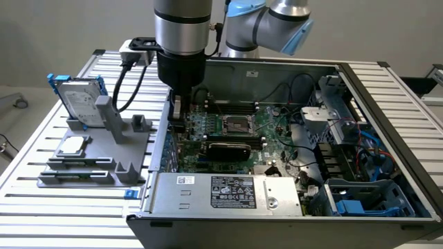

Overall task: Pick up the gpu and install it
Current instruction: 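Press down on the gpu until it lock into place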

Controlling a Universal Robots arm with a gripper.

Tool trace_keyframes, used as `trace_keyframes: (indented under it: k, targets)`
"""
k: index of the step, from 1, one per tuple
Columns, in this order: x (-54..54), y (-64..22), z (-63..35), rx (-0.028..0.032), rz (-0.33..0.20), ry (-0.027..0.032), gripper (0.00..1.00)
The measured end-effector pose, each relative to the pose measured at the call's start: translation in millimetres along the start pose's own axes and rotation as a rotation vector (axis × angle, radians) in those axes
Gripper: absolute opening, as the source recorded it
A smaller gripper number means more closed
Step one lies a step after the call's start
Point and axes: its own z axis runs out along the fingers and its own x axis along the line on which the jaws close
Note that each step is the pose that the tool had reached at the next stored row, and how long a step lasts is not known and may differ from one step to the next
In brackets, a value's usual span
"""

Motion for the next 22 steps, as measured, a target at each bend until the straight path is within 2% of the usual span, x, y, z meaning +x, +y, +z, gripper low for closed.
trace_keyframes:
  k: [18, 22]
  targets:
    - [-0.2, -0.1, 2.6, -0.0004, 0.004, -0.0007, 0.11]
    - [0.0, 0.3, 0.2, -0.0031, 0.005, -0.0004, 0.11]
